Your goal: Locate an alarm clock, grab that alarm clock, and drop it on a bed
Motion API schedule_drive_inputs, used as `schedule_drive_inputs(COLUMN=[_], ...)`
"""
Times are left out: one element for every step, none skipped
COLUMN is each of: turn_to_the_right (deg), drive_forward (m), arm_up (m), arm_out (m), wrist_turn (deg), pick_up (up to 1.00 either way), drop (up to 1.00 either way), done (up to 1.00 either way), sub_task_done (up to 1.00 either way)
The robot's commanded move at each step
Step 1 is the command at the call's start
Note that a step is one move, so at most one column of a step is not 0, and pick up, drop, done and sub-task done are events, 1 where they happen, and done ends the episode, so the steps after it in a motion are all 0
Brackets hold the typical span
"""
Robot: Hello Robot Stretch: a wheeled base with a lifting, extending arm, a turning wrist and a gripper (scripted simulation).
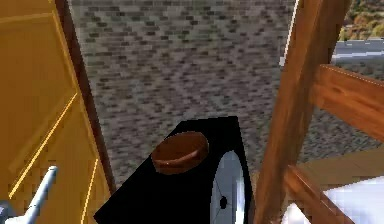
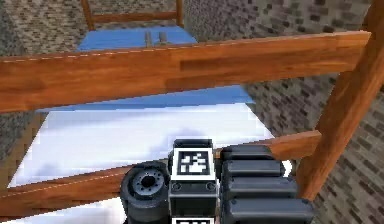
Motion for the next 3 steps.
schedule_drive_inputs(turn_to_the_right=[0.0,45.0,27.0], drive_forward=[0.60,0.00,0.00], arm_up=[0.00,0.00,0.00], arm_out=[0.00,0.00,0.00], wrist_turn=[0.0,0.0,0.0], pick_up=[0.00,0.00,0.00], drop=[0.00,0.00,0.00], done=[0.00,0.00,0.00], sub_task_done=[0.00,0.00,0.00])
